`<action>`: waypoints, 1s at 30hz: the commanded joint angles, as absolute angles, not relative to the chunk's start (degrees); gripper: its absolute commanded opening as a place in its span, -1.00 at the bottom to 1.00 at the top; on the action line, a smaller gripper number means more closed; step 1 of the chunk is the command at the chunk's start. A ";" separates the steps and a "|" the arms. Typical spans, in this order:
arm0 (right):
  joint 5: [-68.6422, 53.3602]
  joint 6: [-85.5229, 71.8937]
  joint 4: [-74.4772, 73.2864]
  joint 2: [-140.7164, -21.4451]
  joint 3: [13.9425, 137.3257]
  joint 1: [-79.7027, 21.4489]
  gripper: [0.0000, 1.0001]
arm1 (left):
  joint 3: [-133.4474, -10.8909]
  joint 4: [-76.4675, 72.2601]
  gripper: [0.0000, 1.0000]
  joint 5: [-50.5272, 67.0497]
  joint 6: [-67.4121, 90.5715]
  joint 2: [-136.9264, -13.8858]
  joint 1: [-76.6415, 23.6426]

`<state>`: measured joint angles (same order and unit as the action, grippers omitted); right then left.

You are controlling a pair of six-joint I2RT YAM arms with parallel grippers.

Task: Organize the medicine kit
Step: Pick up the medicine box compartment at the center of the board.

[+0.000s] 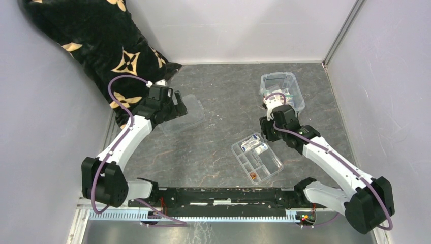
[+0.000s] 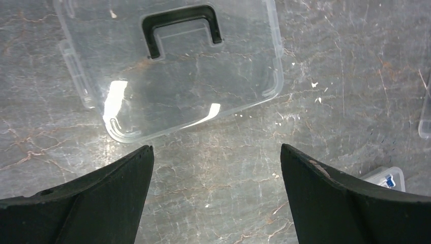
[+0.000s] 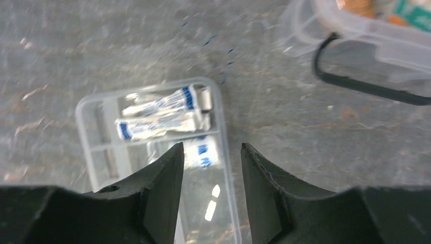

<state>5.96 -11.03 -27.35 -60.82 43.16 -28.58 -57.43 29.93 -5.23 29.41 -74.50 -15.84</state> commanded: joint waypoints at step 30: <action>-7.57 -9.70 -29.74 -69.84 35.30 -37.86 0.01 | -56.87 27.69 1.00 -0.26 26.72 -73.89 -13.95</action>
<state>-7.44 -8.43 -33.91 -68.69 36.03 -37.21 -56.93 29.80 -0.95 28.03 -74.54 -13.96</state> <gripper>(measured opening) 0.518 0.996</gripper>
